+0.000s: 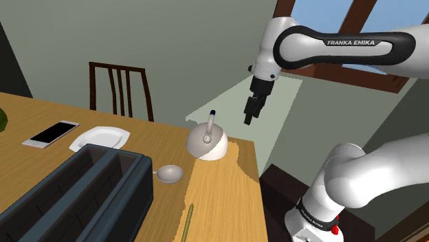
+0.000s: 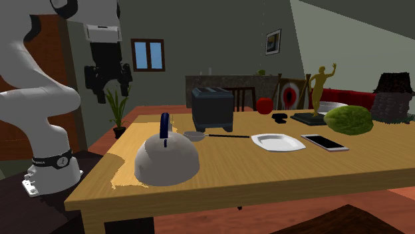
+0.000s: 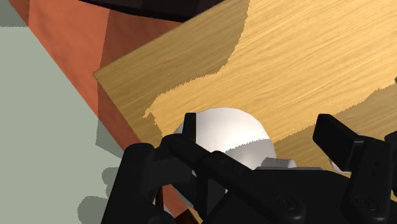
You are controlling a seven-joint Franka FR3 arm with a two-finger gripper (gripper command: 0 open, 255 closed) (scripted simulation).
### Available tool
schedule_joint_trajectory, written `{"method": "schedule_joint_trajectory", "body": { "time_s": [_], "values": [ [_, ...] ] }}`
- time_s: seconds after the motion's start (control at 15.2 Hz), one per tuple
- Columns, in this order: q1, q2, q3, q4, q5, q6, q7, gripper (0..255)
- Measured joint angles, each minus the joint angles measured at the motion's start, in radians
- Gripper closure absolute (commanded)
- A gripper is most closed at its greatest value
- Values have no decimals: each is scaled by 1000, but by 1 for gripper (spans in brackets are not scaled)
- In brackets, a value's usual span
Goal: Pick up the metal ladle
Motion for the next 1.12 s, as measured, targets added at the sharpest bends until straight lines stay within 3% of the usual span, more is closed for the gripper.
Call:
{"method": "schedule_joint_trajectory", "body": {
  "time_s": [0.4,1.12],
  "values": [
    [59,164,63,26,45,165,3,0],
    [144,510,173,197,65,394,19,0]
  ]
}}
